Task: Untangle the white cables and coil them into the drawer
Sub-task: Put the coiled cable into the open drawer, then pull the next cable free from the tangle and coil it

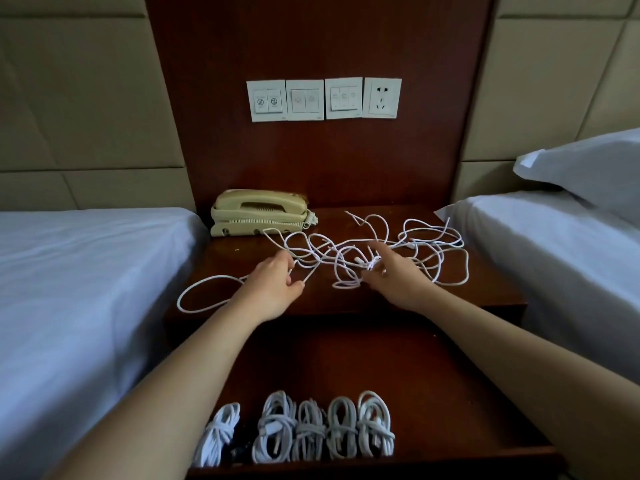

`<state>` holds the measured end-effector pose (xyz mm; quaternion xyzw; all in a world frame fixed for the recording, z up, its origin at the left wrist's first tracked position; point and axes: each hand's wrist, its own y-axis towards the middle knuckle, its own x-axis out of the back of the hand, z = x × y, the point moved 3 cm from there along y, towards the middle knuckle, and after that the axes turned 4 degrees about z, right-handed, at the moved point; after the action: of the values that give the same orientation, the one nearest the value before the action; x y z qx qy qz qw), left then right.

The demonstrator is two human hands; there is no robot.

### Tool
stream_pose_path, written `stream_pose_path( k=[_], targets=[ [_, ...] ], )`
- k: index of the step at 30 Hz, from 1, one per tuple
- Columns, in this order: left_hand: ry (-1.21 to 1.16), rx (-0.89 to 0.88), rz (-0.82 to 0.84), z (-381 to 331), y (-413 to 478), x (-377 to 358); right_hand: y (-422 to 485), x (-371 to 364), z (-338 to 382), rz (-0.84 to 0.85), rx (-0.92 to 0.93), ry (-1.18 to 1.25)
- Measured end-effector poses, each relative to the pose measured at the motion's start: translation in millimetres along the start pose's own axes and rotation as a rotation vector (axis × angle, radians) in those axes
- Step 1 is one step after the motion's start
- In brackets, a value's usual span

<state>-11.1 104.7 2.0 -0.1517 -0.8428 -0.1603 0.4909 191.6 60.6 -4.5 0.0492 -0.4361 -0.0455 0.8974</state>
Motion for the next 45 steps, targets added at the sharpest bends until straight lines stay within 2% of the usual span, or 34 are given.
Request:
stream_pose_path(
  k=[5, 9, 11, 14, 17, 21, 27, 30, 35, 41, 45],
  targets=[
    [-0.017, 0.041, 0.012, 3, 15, -14, 23, -18, 3, 0.034, 0.028, -0.096],
    [-0.014, 0.063, 0.010, -2, 26, -21, 30, -32, 11, 0.113, -0.054, -0.398],
    [-0.010, 0.080, -0.011, -4, 28, -24, 29, -36, 13, 0.124, -0.059, -0.444],
    [-0.012, 0.052, -0.085, -9, 28, -26, 25, -29, 15, 0.037, 0.056, -0.347],
    [-0.015, -0.065, -0.221, -17, 25, -21, 19, -12, 16, -0.081, 0.198, -0.204],
    [0.056, -0.192, -0.319, -28, 23, -13, 10, 3, 22, -0.104, 0.323, -0.077],
    [0.150, -0.189, -0.504, -32, 17, 7, -1, 30, 27, -0.268, 0.307, 0.003],
    [0.224, -0.157, -0.521, -30, 14, 13, -1, 40, 19, -0.369, 0.274, 0.013],
    [0.247, -0.063, -0.506, -19, 13, 27, 1, 45, 8, -0.427, 0.207, 0.024],
    [0.068, -0.064, -0.372, -11, 10, 30, 2, 49, -7, -0.485, 0.095, 0.022],
    [-0.290, -0.054, -0.320, -7, 12, 32, 8, 39, -16, -0.403, 0.025, -0.049]
  ],
)
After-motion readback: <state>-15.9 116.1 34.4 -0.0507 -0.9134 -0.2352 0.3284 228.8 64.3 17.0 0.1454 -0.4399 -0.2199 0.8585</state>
